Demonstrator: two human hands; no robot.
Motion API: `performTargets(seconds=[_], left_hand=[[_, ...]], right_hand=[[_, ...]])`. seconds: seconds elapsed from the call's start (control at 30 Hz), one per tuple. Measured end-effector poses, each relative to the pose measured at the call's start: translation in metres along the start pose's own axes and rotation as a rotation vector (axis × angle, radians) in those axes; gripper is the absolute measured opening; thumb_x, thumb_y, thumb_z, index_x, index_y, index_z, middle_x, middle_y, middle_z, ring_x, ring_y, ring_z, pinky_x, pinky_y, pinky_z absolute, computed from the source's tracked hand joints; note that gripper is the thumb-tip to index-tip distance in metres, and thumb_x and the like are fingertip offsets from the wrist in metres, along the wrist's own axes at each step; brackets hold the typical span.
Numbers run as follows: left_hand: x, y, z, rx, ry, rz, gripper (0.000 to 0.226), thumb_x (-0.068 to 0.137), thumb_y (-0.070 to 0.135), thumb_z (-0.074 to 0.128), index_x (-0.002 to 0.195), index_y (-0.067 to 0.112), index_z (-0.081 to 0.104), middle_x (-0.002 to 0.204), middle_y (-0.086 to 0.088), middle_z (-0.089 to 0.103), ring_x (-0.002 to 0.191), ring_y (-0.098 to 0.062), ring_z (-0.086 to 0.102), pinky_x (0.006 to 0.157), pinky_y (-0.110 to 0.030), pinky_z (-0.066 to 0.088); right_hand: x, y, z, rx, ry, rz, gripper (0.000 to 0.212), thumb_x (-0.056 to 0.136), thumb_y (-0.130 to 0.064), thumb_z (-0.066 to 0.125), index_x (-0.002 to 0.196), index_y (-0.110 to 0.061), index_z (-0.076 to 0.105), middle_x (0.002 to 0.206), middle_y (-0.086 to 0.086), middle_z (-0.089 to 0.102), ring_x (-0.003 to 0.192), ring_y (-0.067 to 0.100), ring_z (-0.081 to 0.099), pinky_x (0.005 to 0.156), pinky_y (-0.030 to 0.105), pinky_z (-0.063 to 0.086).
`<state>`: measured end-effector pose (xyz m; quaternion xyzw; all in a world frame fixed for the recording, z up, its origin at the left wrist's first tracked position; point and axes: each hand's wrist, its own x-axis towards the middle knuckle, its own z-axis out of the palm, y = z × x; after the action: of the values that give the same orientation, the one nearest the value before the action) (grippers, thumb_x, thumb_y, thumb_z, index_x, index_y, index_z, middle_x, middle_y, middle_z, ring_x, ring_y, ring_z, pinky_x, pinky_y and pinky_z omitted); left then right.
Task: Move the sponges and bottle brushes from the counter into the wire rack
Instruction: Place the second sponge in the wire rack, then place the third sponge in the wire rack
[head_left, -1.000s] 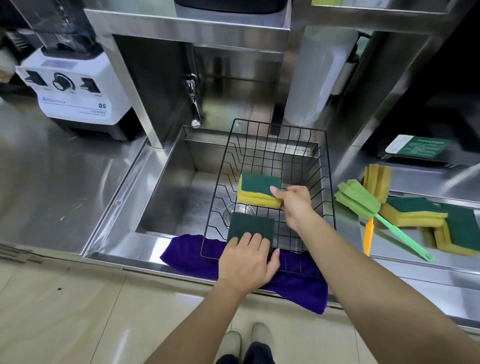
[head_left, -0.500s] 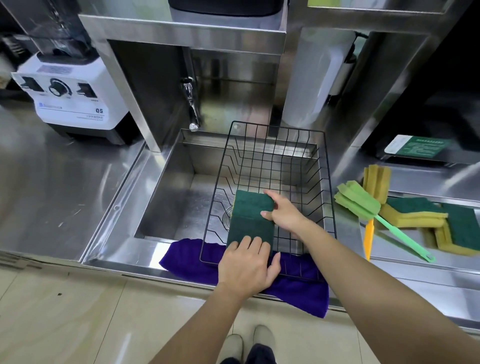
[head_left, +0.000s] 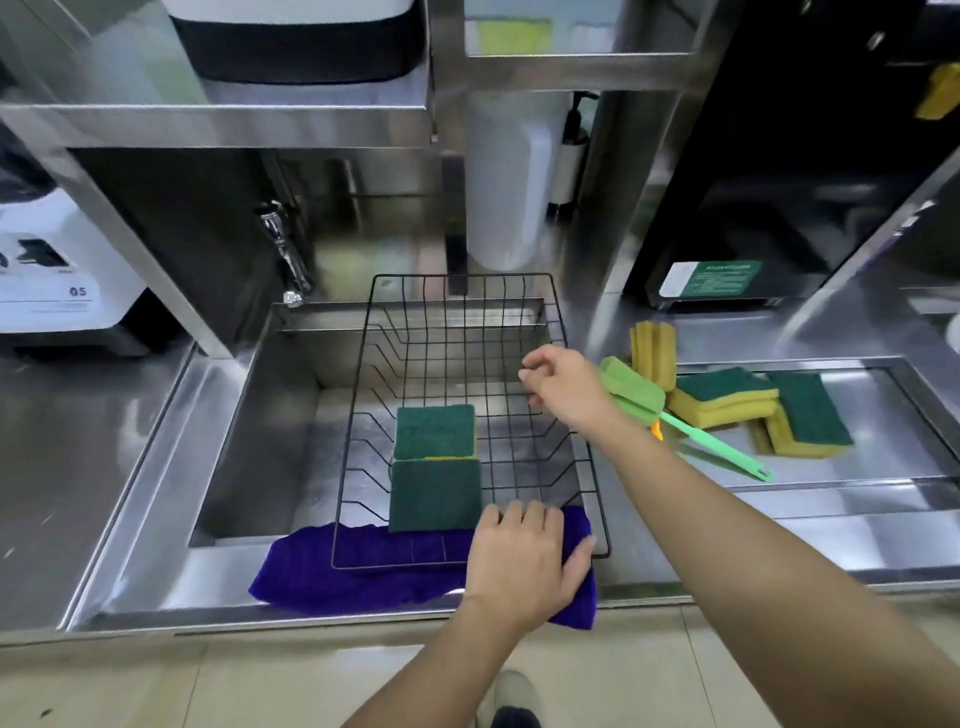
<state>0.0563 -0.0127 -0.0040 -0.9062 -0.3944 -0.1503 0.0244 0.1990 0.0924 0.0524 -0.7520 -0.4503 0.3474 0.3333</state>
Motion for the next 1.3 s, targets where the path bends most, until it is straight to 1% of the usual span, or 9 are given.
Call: performTargets(seconds=[0.1,0.23,0.33,0.5,0.6,0.7,0.9,1.07,1.3], left_hand=[[0.003,0.008,0.006,0.003,-0.004,0.033,0.051,0.088,0.054,0.037,0.068,0.015,0.064,0.065,-0.001,0.061,0.06,-0.022,0.058,0.057,-0.032,0.047],[0.003,0.007,0.012,0.037,0.021,0.081,0.052,0.089,0.052,0.035,0.069,0.014,0.064,0.066,-0.002,0.06,0.062,-0.023,0.057,0.058,-0.034,0.047],[0.003,0.006,0.014,0.03,0.036,0.092,0.05,0.09,0.051,0.037,0.069,0.014,0.063,0.066,-0.003,0.059,0.062,-0.023,0.057,0.058,-0.034,0.047],[0.003,0.007,0.014,0.016,0.044,0.101,0.049,0.091,0.049,0.037,0.071,0.012,0.063,0.067,-0.003,0.06,0.062,-0.024,0.057,0.056,-0.034,0.046],[0.003,0.007,0.014,0.022,0.052,0.1,0.049,0.091,0.048,0.038,0.071,0.012,0.063,0.067,-0.004,0.06,0.061,-0.024,0.056,0.054,-0.034,0.046],[0.003,0.008,0.014,0.024,0.059,0.098,0.05,0.092,0.048,0.038,0.071,0.011,0.063,0.067,-0.004,0.06,0.061,-0.025,0.056,0.053,-0.034,0.045],[0.002,0.007,0.012,-0.008,0.063,0.082,0.05,0.091,0.05,0.038,0.071,0.012,0.064,0.068,-0.004,0.061,0.062,-0.023,0.058,0.054,-0.033,0.047],[0.004,0.007,0.008,-0.051,0.097,0.019,0.046,0.09,0.049,0.04,0.069,0.014,0.061,0.063,-0.001,0.06,0.058,-0.022,0.057,0.053,-0.031,0.045],[-0.006,-0.018,-0.001,-0.005,0.19,-0.11,0.047,0.091,0.048,0.04,0.065,0.013,0.057,0.059,-0.002,0.057,0.055,-0.023,0.054,0.053,-0.03,0.042]], right_hand=[[0.001,0.013,-0.041,0.132,0.282,0.058,0.016,0.084,-0.006,0.05,0.081,-0.016,0.062,0.073,0.005,0.062,0.078,0.027,0.059,0.078,0.04,0.05],[-0.008,0.052,-0.093,0.192,0.758,0.321,0.026,0.089,-0.015,0.052,0.112,-0.005,0.055,0.112,0.015,0.063,0.104,0.03,0.058,0.088,0.036,0.044],[-0.014,0.084,-0.116,0.27,0.905,0.509,0.044,0.087,-0.025,0.059,0.121,-0.004,0.041,0.128,0.019,0.051,0.116,0.039,0.053,0.097,0.045,0.044],[-0.02,0.106,-0.122,0.454,0.793,0.773,0.081,0.081,-0.036,0.067,0.138,-0.004,0.02,0.14,0.019,0.041,0.124,0.037,0.045,0.103,0.044,0.037],[-0.018,0.111,-0.118,0.62,0.728,0.769,0.085,0.08,-0.035,0.069,0.139,-0.002,0.018,0.125,0.01,0.044,0.105,0.025,0.045,0.098,0.037,0.039],[-0.019,0.109,-0.119,0.63,0.75,0.725,0.076,0.08,-0.028,0.068,0.137,-0.003,0.023,0.109,0.007,0.04,0.096,0.023,0.042,0.092,0.036,0.041],[-0.028,0.081,-0.124,0.723,1.039,0.361,0.038,0.078,-0.024,0.053,0.115,-0.015,0.054,0.109,0.007,0.062,0.084,0.021,0.053,0.076,0.037,0.045],[-0.017,0.035,-0.118,0.842,0.843,0.173,0.024,0.089,-0.026,0.051,0.11,-0.017,0.049,0.085,-0.007,0.05,0.062,0.014,0.051,0.039,0.021,0.045],[0.005,-0.019,-0.061,0.778,0.43,0.014,0.023,0.083,-0.006,0.064,0.102,-0.013,0.054,0.089,0.004,0.06,0.079,0.017,0.059,0.056,0.019,0.05]])
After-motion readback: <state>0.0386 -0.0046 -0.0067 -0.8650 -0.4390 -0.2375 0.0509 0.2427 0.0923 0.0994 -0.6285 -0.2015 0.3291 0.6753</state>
